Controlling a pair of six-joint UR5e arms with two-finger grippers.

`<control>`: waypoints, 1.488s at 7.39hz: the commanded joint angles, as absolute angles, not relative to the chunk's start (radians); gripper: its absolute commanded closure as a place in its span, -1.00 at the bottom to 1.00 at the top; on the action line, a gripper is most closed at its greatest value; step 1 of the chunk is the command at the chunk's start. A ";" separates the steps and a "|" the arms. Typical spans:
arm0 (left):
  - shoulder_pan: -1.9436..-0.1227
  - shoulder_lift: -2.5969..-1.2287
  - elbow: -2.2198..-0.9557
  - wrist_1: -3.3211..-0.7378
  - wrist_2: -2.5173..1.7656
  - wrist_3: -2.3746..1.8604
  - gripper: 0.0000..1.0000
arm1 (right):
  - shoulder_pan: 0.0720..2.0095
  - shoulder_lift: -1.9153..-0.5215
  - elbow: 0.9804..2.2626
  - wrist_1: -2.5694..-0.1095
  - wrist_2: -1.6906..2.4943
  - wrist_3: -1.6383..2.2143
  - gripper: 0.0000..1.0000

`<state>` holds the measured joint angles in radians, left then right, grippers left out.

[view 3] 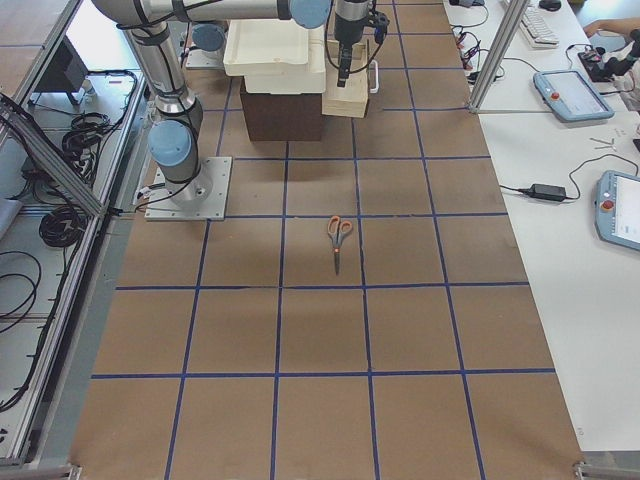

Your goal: Put scissors in drawer and close it

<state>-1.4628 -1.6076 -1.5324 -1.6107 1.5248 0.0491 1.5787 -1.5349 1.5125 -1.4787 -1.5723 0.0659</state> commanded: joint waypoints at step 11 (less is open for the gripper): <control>-1.460 -1.601 -1.560 -1.615 1.531 0.061 -1.00 | 1.314 -1.424 1.422 -1.469 -1.577 -0.505 -1.00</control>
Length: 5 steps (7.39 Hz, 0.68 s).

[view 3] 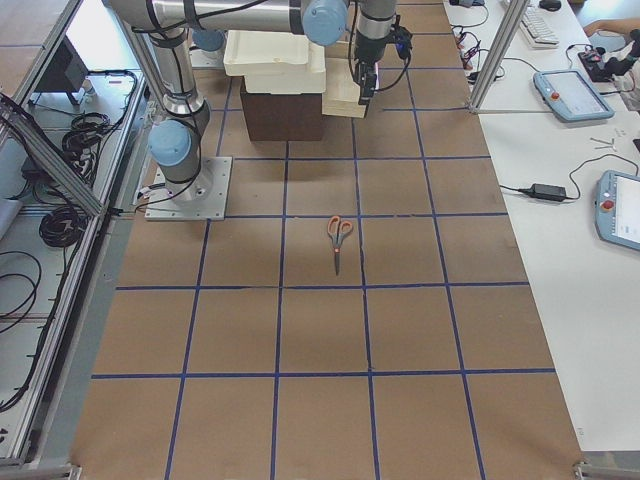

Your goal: Put scissors in drawer and close it

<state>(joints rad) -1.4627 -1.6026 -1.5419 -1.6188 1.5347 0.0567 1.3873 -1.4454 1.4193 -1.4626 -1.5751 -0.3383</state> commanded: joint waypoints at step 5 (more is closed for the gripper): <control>-1.463 -1.598 -1.563 -1.614 1.532 0.061 -1.00 | 1.067 -1.347 1.641 -1.811 -1.592 -1.297 -1.00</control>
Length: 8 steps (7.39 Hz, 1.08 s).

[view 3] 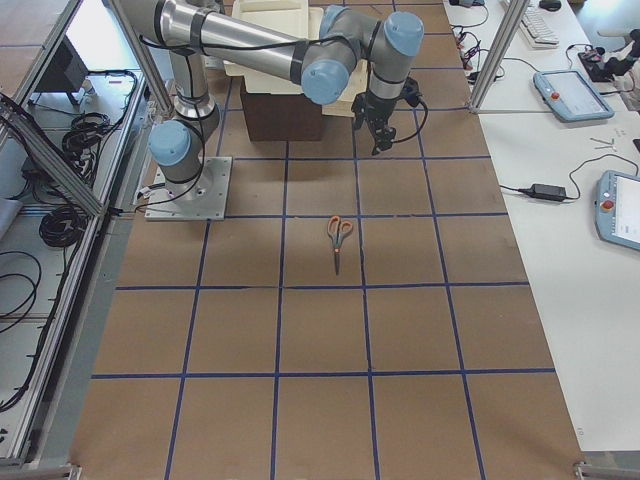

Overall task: Put scissors in drawer and close it
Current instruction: 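Move the right gripper down over the grey-and-orange scissors handles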

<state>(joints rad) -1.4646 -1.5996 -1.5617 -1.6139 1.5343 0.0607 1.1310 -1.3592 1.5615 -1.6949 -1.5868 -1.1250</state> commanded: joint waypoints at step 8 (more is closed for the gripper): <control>-1.466 -1.598 -1.569 -1.608 1.526 0.061 -1.00 | 0.886 -1.263 1.993 -2.252 -1.559 -2.115 -1.00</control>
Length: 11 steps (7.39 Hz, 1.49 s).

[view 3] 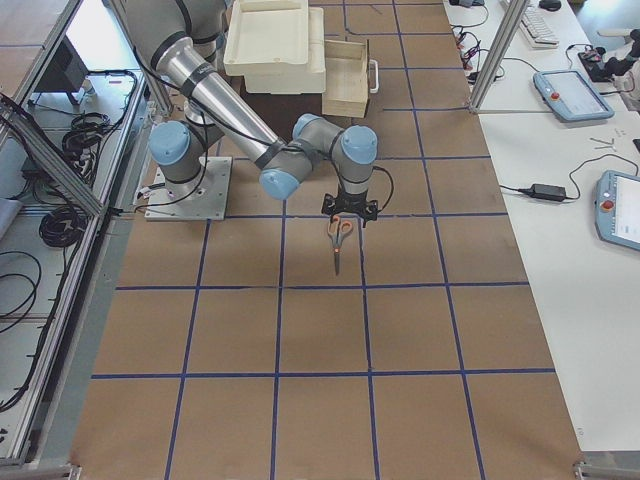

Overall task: Put scissors in drawer and close it
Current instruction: 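Move the right gripper down over the grey-and-orange scissors handles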

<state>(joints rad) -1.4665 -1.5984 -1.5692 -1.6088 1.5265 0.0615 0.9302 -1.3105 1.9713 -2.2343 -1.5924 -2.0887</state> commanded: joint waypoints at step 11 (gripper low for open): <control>-1.466 -1.598 -1.571 -1.608 1.525 0.063 -1.00 | 0.877 -1.232 2.046 -2.367 -1.544 -2.319 -0.74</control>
<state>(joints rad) -1.4665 -1.5984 -1.5708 -1.6082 1.5248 0.0629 0.8772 -1.2316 2.0451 -2.3649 -1.5242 -2.3177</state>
